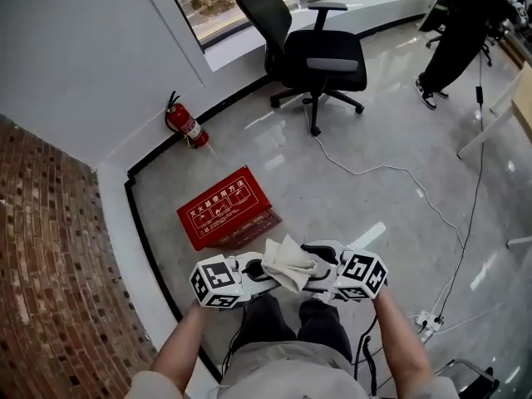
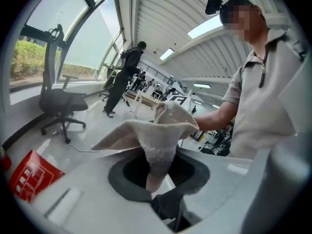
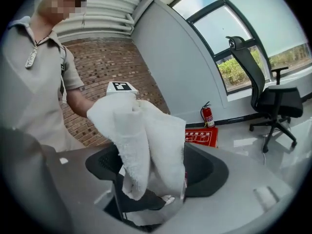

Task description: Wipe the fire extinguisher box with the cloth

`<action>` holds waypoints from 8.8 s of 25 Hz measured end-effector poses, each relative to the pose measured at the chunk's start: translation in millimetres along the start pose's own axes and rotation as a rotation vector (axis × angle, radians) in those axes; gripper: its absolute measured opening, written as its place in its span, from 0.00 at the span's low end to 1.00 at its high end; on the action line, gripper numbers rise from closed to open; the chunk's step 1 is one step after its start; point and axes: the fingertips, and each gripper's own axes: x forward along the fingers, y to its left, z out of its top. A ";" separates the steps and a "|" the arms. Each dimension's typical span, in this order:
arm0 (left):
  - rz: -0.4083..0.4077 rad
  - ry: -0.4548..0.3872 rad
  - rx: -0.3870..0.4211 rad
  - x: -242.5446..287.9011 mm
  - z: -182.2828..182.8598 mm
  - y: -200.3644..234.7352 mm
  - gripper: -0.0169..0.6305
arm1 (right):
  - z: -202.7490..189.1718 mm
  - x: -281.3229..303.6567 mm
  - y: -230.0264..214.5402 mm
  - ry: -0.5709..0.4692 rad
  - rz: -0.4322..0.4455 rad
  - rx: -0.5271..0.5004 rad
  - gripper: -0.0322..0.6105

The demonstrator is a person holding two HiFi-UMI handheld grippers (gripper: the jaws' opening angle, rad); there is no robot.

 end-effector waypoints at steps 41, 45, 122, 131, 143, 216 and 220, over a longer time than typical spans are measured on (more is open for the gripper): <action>0.996 -0.041 -0.576 141.8 -240.3 398.3 0.03 | -232.4 237.5 -490.6 0.439 0.046 0.267 0.24; 1.034 -0.004 -0.585 154.6 -297.0 432.1 0.03 | -292.4 301.8 -530.6 0.465 0.038 0.236 0.24; 1.203 0.167 -0.651 185.7 -423.5 457.0 0.03 | -468.7 420.3 -548.6 0.460 0.171 0.419 0.21; 1.186 0.168 -0.671 186.3 -420.5 442.5 0.03 | -464.4 407.8 -519.5 0.467 0.218 0.540 0.21; 1.234 0.267 -0.561 159.2 -357.2 434.8 0.03 | -302.2 337.0 -436.6 0.304 0.455 0.524 0.21; 1.433 -0.531 -0.347 -247.2 96.6 148.9 0.03 | 314.7 155.6 -86.1 -0.110 0.217 -0.448 0.24; 1.451 -0.554 -0.330 -250.6 115.0 143.4 0.03 | 324.7 148.0 -72.0 -0.119 0.258 -0.479 0.24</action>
